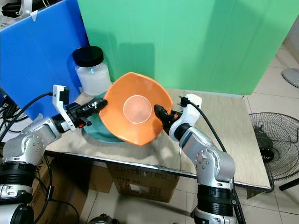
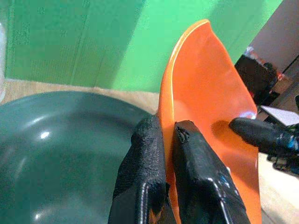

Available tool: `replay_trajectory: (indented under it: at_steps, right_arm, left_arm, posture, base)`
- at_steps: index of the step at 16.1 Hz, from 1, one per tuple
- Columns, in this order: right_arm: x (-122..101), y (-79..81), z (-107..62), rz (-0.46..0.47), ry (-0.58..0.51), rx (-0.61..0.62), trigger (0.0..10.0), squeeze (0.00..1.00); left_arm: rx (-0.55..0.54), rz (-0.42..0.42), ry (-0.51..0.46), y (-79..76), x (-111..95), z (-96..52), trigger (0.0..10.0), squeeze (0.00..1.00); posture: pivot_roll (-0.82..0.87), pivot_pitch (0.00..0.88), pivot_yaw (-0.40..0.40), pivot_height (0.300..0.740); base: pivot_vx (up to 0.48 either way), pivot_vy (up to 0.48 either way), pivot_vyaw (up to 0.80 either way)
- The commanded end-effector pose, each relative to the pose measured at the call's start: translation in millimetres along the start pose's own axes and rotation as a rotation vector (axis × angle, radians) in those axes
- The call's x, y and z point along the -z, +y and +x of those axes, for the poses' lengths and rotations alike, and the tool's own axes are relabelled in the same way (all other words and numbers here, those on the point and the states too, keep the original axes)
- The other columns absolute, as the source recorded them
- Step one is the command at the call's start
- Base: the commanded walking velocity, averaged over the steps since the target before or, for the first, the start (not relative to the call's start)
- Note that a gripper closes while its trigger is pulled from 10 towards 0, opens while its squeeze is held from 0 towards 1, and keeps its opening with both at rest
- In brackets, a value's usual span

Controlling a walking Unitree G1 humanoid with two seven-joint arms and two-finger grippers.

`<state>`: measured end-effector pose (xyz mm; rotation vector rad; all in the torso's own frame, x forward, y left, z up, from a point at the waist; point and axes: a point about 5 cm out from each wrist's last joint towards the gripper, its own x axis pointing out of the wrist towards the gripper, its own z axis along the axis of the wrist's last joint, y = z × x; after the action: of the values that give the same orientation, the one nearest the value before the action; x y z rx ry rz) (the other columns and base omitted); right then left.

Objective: Setting the table

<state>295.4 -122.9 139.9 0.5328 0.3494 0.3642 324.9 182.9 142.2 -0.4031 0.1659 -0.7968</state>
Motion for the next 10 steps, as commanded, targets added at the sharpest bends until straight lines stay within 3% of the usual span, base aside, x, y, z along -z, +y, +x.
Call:
replay_trajectory:
  at_steps: [1, 7, 10]
  right_arm:
    - [-12, 11.5, 2.5, -0.002, -0.048, -0.053, 0.0, 0.00]
    - [-16, 15.8, 2.9, -0.025, -0.061, -0.083, 0.0, 0.00]
    - [-23, 17.1, 0.0, 0.007, -0.108, -0.118, 0.0, 0.00]
  left_arm:
    - [0.051, 0.032, -0.057, -9.0, -20, 6.3, 0.0, 0.00]
    - [0.077, 0.007, -0.115, -13.9, -30, 10.5, 0.0, 0.00]
    - [0.083, -0.006, -0.125, -15.1, -31, 11.9, 0.0, 0.00]
  posture:
    - [0.07, 0.000, 0.036, 0.740]
    - [0.06, 0.000, 0.039, 0.740]
    - [0.06, 0.000, 0.041, 0.740]
  base:
    - [0.000, 0.000, 0.00]
    - [0.000, 0.000, 0.00]
    - [0.000, 0.000, 0.00]
